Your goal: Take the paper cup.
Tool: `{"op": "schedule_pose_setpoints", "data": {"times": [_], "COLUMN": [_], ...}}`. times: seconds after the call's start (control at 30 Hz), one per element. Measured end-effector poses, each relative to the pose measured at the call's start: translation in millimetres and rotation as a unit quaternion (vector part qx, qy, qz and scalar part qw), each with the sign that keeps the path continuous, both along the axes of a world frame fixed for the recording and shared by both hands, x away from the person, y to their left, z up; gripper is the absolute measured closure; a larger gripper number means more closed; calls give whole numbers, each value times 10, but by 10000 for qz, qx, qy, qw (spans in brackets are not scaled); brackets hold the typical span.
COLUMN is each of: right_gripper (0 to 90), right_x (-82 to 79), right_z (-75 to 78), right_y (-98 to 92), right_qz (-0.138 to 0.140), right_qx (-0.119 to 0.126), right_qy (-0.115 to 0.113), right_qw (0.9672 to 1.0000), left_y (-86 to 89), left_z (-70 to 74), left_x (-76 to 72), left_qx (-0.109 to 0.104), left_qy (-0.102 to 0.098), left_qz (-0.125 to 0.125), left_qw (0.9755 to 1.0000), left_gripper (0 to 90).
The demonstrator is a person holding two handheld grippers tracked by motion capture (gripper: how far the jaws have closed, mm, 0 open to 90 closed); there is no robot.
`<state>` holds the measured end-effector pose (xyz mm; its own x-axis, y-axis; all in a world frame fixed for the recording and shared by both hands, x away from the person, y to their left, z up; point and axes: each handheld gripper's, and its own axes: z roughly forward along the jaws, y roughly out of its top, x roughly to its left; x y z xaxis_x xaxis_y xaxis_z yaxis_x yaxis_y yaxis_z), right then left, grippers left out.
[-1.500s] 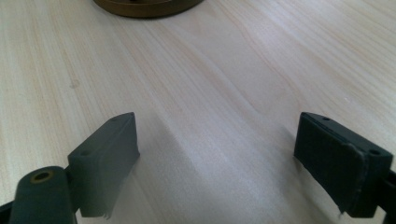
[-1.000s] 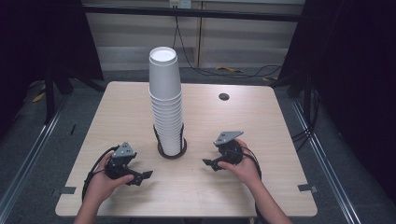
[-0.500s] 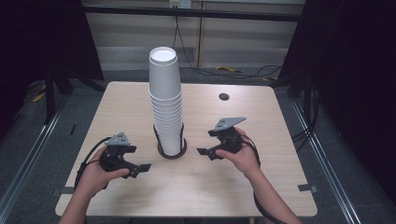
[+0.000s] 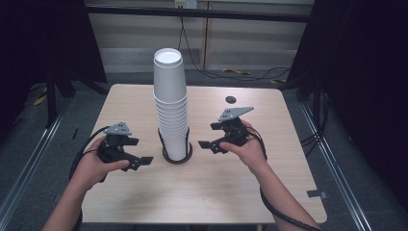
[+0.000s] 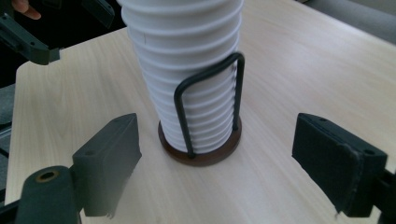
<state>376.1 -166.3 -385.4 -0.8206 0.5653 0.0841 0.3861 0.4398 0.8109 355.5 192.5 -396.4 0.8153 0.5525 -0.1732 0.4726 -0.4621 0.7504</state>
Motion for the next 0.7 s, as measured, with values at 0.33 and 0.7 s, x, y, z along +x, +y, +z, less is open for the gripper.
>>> {"op": "schedule_pose_setpoints", "data": {"times": [0.33,0.7], "right_gripper": [148,143], "right_x": [60,124], "right_z": [244,501], "right_y": [75,199], "right_qz": [68,155], "right_qx": [197,290], "right_qy": [-140,-308], "right_qw": [9997,9990], "left_y": [-50,-169], "left_z": [409,770], "left_x": [99,265], "left_qx": [-93,-54], "left_qy": [-246,-426], "left_qz": [-48,-96], "left_qw": [9996,9990], "left_gripper": [66,66]}}
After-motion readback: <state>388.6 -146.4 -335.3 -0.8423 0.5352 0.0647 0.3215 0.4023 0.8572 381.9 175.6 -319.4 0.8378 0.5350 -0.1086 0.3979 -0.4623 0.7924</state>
